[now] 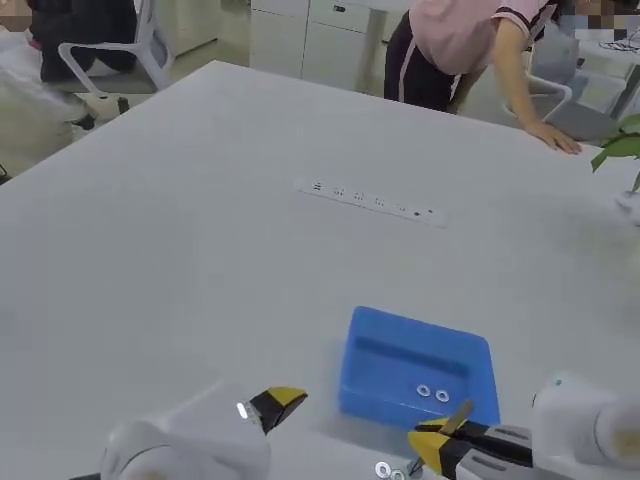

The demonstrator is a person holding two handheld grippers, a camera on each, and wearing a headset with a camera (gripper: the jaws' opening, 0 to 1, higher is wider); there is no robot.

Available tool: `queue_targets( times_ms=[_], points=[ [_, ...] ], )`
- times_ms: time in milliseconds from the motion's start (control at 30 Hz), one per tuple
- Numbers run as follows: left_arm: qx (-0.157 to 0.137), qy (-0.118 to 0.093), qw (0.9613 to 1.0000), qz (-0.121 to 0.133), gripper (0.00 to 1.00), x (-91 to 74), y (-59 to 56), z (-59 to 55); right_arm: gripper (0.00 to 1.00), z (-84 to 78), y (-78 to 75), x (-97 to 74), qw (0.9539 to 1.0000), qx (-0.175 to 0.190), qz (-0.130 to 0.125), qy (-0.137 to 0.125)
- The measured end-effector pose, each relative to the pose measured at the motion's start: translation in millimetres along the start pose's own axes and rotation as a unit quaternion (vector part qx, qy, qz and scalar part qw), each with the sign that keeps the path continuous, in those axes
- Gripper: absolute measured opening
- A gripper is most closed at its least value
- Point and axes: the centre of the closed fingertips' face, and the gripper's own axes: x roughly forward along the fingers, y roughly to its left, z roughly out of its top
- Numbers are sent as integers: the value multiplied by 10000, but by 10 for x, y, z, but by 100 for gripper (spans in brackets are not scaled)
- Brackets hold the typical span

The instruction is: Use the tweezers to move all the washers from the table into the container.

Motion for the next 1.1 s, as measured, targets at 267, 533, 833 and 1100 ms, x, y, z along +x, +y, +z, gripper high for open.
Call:
queue_targets(
  times_ms=[267, 533, 833, 1100],
  points=[
    [27, 23, 10000, -11, 90, 3, -4, -6, 3, -33, 72, 20, 9979, -606, 87, 202],
    [67, 45, 10000, 17, 90, 2, 3, -13, 3, 130, 46, -61, 9995, -302, 101, 4],
    [110, 48, 9999, 3, 89, 2, -3, -12, 3, 663, 47, -265, 9987, -174, 243, -406],
    [78, -6, 10000, 9, 89, -4, 2, 5, 3, 917, -182, -154, 9984, -308, 113, -469]
  ],
)
